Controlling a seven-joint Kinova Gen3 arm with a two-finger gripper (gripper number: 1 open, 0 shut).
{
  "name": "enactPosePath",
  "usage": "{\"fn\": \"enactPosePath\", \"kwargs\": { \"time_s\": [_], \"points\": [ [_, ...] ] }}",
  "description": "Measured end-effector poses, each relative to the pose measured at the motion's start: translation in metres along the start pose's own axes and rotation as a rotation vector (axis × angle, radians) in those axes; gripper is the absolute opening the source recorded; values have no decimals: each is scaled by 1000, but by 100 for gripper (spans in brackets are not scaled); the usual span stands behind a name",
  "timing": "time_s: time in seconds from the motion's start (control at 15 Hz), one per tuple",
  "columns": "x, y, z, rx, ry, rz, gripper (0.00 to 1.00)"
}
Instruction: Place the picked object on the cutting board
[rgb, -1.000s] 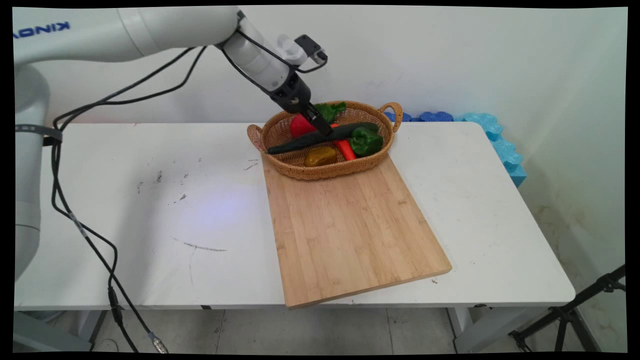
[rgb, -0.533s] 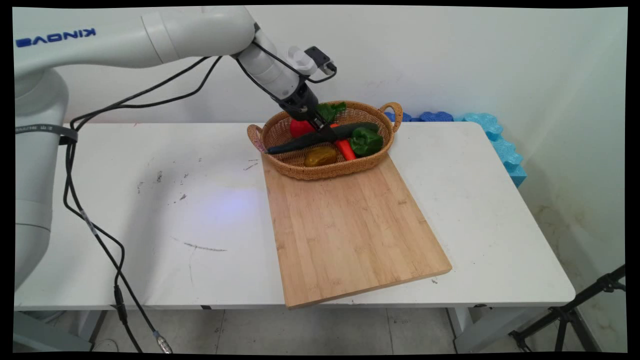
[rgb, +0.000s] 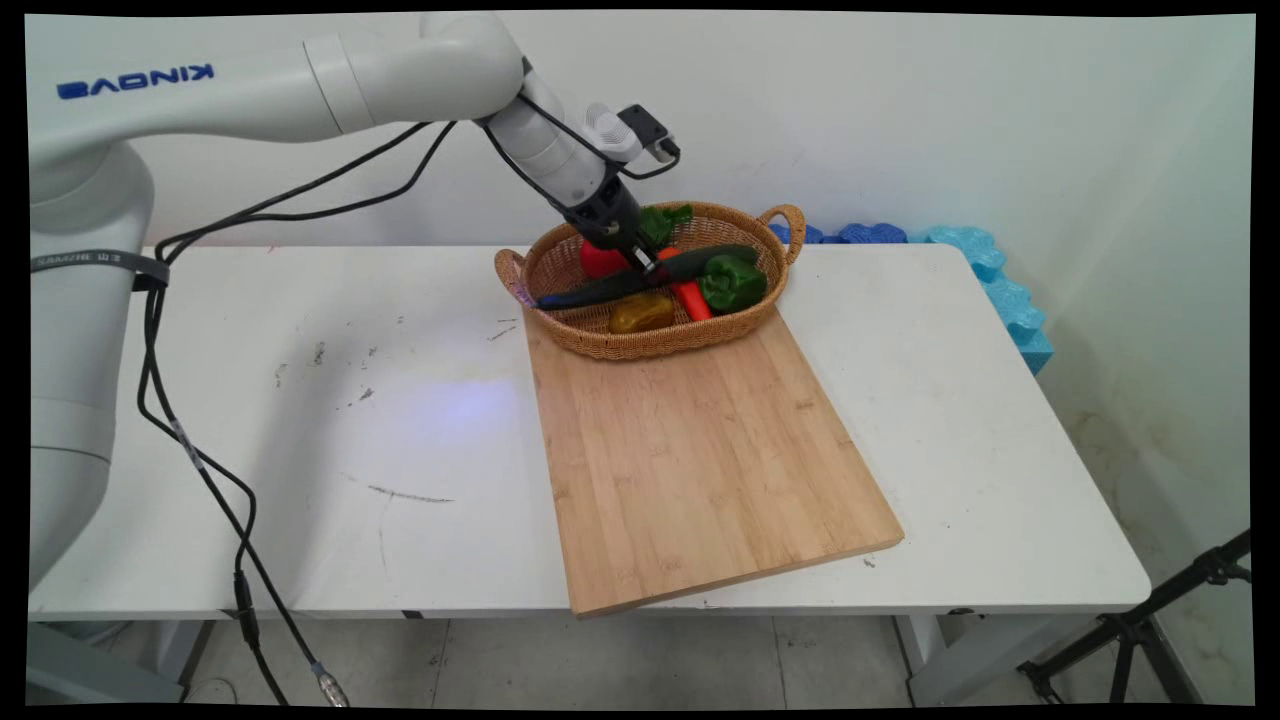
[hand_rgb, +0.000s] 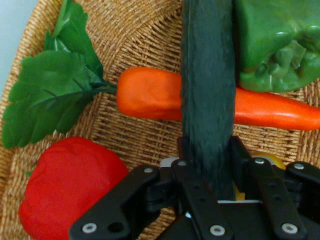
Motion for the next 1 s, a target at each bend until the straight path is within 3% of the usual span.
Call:
{"fn": "enactPosePath", "kwargs": {
  "time_s": [0.53, 1.0],
  "points": [
    [12, 0, -26, 10, 49, 29, 0],
    [10, 13, -118, -20, 147, 69, 0]
  ]
}}
